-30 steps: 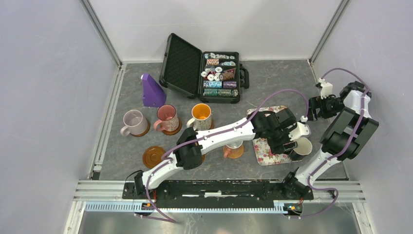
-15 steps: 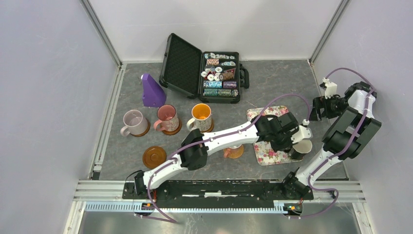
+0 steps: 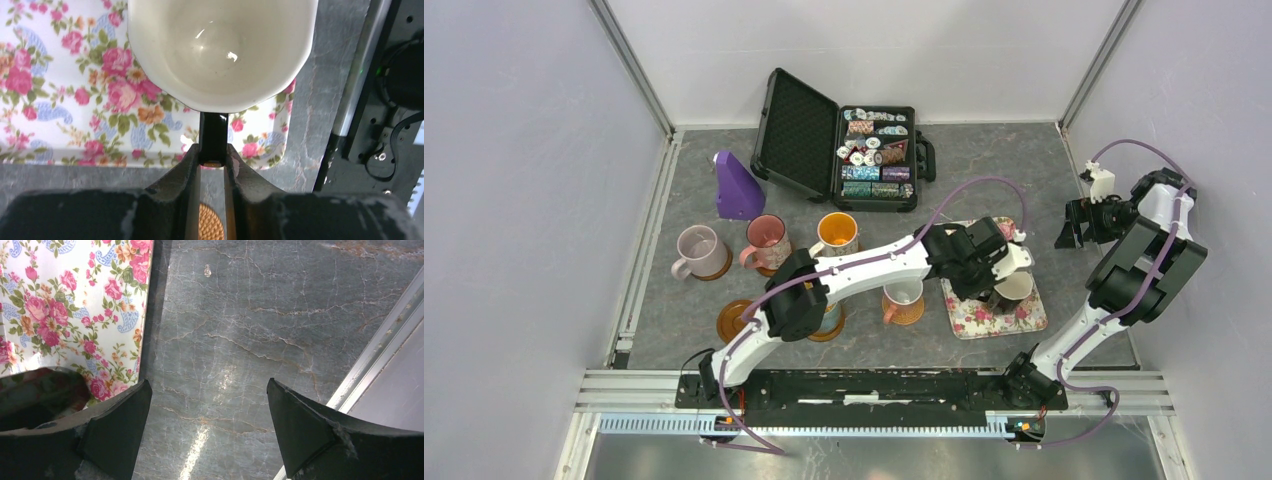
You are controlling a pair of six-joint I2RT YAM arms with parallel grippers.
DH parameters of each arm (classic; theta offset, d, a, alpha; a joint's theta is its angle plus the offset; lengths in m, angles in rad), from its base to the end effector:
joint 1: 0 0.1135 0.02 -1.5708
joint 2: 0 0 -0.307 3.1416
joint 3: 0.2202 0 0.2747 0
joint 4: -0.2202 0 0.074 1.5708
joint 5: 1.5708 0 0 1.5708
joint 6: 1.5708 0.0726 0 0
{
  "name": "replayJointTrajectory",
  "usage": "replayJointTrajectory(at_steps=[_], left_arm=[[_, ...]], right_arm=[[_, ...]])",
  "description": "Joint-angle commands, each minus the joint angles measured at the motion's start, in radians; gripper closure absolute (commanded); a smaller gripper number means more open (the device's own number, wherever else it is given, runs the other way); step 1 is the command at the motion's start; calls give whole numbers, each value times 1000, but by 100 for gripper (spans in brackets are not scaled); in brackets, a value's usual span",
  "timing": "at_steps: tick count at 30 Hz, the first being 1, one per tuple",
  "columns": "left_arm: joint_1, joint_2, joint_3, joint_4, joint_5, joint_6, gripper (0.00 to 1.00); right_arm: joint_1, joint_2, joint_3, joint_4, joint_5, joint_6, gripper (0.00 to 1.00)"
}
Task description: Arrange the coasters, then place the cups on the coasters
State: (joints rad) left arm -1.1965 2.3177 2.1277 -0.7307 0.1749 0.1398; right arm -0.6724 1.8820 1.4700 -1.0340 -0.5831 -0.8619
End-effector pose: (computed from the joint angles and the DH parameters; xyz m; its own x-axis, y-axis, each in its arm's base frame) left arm 0.2044 -0.5549 0.2313 -0.1551 0.7702 -0.6187 0.9863 0.1562 -0.0528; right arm 0.3382 -0.2181 0.2198 -0.8593 -0.1258 -0.4957 -0.2856 0.9221 0.2612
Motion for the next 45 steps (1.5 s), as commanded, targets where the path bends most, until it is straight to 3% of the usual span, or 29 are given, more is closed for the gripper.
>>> replayJointTrajectory(at_steps=[1, 3, 6, 9, 10, 17, 24, 29, 37, 42, 45], left_arm=[[1, -125, -85, 27, -30, 29, 98], [1, -140, -125, 39, -51, 59, 97], [0, -128, -130, 26, -50, 91, 84], [-2, -93, -75, -24, -40, 88, 50], [-2, -75, -45, -46, -37, 82, 46], [-2, 58, 164, -186, 17, 45, 41], [-2, 116, 224, -222, 19, 75, 41], [-2, 144, 256, -220, 18, 78, 47], [1, 152, 284, -147, -18, 27, 67], [4, 110, 251, -111, -12, 6, 97], [21, 71, 236, -78, -5, -42, 98]], right_arm=[[-7, 5, 34, -1, -20, -8, 7], [-8, 6, 34, 0, -20, -6, 7], [-9, 8, 32, 2, -22, -5, 7], [-9, 6, 33, 3, -20, -5, 7], [-11, 6, 33, 3, -20, -4, 7], [-18, 5, 31, 1, -15, -9, 7], [-25, 6, 33, 0, -15, -9, 7], [-29, 9, 36, -3, -15, -9, 7], [-35, 1, 30, -7, -12, -12, 7], [-35, -6, 29, -12, -11, -12, 7], [-35, -12, 24, -12, -12, -12, 7]])
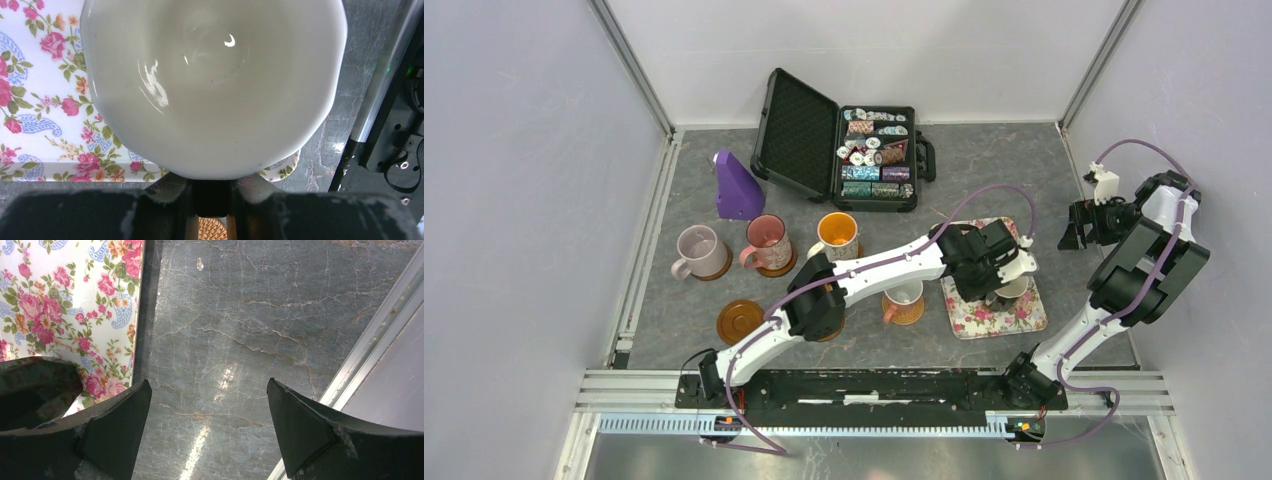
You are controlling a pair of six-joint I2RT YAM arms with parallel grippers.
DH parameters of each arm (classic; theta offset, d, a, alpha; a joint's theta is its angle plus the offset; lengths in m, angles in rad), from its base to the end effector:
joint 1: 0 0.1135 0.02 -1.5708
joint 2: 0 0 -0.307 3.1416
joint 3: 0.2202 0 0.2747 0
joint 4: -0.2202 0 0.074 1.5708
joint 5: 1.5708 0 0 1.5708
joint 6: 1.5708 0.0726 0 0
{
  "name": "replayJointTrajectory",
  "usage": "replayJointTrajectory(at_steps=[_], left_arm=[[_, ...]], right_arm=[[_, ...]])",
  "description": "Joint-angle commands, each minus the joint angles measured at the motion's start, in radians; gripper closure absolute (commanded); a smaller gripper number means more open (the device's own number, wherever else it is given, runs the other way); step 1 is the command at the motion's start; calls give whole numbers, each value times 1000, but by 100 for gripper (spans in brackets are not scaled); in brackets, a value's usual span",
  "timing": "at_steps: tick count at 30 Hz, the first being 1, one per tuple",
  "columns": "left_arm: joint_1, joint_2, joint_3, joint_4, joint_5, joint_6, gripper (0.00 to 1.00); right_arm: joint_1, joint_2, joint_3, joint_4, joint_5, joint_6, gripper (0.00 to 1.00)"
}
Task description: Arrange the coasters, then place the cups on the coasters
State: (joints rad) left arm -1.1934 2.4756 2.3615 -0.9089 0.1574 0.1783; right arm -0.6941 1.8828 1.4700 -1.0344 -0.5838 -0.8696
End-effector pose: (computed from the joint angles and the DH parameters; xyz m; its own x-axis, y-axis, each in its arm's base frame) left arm 0.2144 -0.5717 0.2079 -0.1414 0.8321 -0.5363 0.9890 0.1427 -0.0393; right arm 0.3334 -0.2254 0.2195 -0.8600 -0.1137 -0.4975 -0.2722 0.9268 0.2587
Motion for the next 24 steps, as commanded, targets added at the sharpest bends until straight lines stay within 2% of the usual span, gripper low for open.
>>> replayJointTrajectory(at_steps=[1, 6, 9, 15, 20, 24], left_arm=[[27, -105, -4, 119, 13, -95, 98], [95, -226, -18, 273, 29, -146, 98], [146, -295, -17, 307, 47, -135, 98], [295, -480, -110, 197, 125, -118, 98], [453, -719, -313, 133, 207, -85, 98], [621, -905, -460, 46, 226, -67, 98]], right_arm=[[-13, -14, 23, -11, -15, -2, 7], [-13, -21, 27, 1, -40, 24, 7], [-12, -21, 49, 1, -58, 39, 6], [20, -18, 85, 17, -76, 78, 4], [80, -20, 96, 47, -82, 124, 3], [129, -18, 102, 76, -80, 167, 2]])
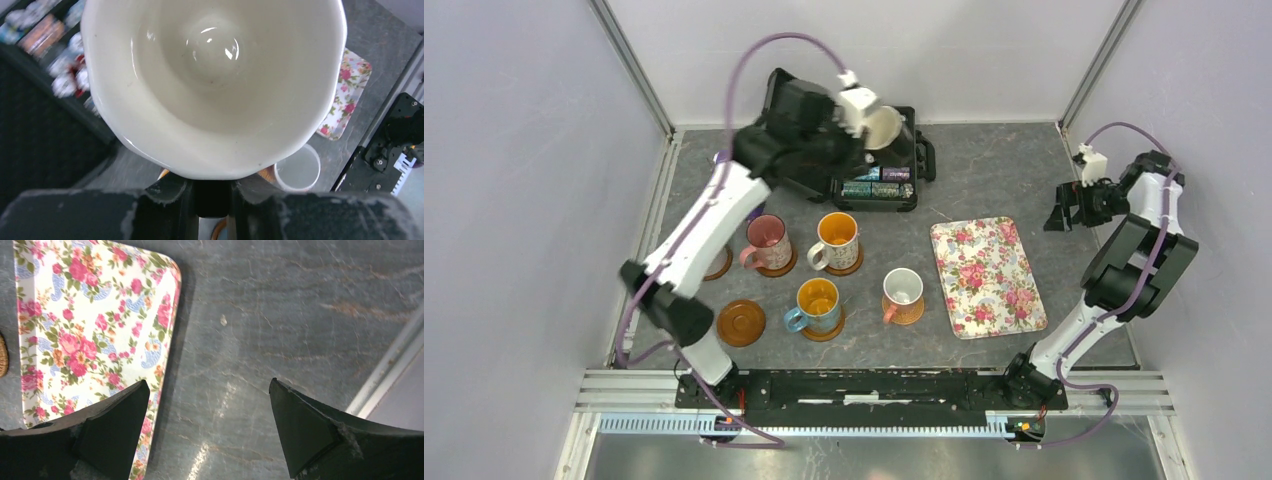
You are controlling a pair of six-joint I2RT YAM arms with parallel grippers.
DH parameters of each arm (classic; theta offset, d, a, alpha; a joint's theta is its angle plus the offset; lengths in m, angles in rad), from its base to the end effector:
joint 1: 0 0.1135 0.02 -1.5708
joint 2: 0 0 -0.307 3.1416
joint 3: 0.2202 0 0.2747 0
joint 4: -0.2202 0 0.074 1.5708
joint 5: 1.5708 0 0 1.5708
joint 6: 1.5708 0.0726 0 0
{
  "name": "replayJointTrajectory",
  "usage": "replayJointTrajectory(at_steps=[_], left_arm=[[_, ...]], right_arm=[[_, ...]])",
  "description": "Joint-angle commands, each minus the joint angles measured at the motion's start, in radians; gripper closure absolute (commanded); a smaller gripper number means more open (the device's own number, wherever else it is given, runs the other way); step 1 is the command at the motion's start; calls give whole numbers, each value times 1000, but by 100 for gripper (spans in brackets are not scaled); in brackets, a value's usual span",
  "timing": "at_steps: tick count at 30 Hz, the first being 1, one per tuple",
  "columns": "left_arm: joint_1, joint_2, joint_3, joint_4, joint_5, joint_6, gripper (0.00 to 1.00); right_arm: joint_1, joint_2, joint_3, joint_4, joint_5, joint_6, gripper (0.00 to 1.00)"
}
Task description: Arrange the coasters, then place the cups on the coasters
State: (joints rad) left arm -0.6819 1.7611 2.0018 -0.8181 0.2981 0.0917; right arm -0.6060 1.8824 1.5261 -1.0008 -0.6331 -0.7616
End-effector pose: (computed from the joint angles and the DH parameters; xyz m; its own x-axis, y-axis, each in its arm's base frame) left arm 0.3315 -0.2966 0.4589 -0.3493 0.3963 -0.8490 0.8290 0.5531 -0.0829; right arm 0.3651 -0.2007 0.2389 -0.8270 -0.1037 -0.5525 -0.2966 0.9154 0.2721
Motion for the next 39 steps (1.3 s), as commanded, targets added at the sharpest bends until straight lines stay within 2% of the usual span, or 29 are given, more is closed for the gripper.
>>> replayJointTrajectory(at_steps=[1, 6, 11, 15, 19, 24, 31, 39], left_arm=[[167, -230, -139, -74, 97, 39, 98], [401, -483, -367, -198, 144, 166, 98], [562, -688, -533, -398, 187, 364, 98], [643, -779, -610, -561, 192, 492, 98], [680, -861, -701, -639, 162, 598, 98], [751, -889, -800, -667, 107, 700, 98], [870, -850, -932, -612, 55, 853, 98], [912, -815, -1053, -510, 0, 908, 98]], right_arm=[[55, -17, 49, 48, -29, 65, 2], [99, 3, 95, 56, -15, 101, 2], [121, 24, 133, 50, 0, 120, 2], [133, 16, 119, 57, 13, 128, 2], [138, 4, 105, 62, 20, 137, 2], [140, -9, 86, 65, 30, 139, 2], [140, -33, 60, 73, 50, 135, 2], [140, -51, 29, 84, 62, 137, 2]])
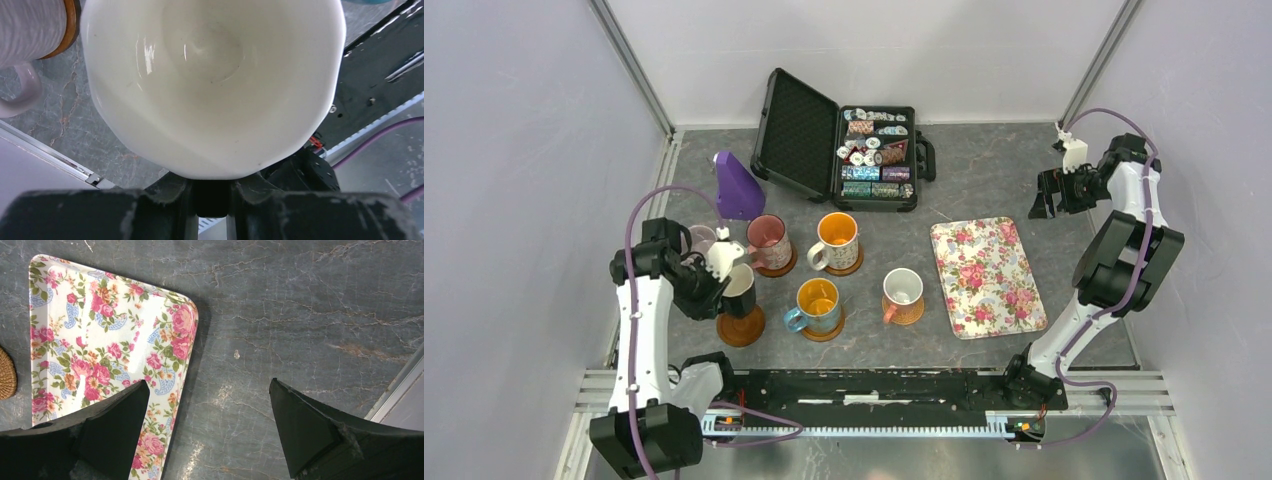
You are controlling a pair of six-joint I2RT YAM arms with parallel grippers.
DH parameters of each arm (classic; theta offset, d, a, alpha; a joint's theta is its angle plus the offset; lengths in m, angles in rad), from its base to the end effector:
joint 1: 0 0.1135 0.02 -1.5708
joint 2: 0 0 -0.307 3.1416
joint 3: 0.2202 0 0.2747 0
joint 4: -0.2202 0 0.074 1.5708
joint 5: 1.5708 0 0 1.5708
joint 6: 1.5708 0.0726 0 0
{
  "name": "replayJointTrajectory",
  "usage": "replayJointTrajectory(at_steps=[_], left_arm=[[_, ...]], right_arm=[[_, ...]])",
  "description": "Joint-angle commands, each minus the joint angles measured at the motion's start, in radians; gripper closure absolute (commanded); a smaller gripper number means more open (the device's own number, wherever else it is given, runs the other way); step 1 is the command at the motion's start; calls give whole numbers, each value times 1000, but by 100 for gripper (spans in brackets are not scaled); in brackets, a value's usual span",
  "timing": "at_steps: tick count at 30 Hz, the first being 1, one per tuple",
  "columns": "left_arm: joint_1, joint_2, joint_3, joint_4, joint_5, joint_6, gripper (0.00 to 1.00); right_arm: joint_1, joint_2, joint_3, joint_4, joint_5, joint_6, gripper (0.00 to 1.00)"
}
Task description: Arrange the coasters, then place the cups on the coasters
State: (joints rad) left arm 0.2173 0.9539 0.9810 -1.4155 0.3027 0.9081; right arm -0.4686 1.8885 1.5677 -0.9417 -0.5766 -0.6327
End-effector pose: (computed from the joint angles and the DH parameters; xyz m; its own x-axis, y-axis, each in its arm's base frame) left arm 0.1362 0.0079 0.2902 -0.7114 0.6136 -0.3427 0.6629 0.7478 -0.0374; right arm 0.4016 -0.1590 0.2490 -0.8222 -0.1394 -0.5519 -0.3164 0.9179 0.2395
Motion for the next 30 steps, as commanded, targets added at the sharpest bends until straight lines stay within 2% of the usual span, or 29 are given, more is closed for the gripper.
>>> replayJointTrajectory(at_steps=[1, 16, 20, 24, 30], left_arm=[[14, -7, -49, 99, -11, 102, 98], [21, -17, -227, 216, -15, 116, 98], [21, -26, -248, 237, -31, 113, 93], [22, -35, -253, 216, -46, 145, 89], [23, -70, -253, 153, -58, 195, 91]], right_arm=[[2, -58, -16, 28, 6, 9, 2], [2, -69, -34, 29, 21, 10, 2], [2, -70, -44, 28, 26, 5, 2], [2, -65, -44, 30, 26, 5, 2], [2, -57, -47, 34, 25, 1, 2]])
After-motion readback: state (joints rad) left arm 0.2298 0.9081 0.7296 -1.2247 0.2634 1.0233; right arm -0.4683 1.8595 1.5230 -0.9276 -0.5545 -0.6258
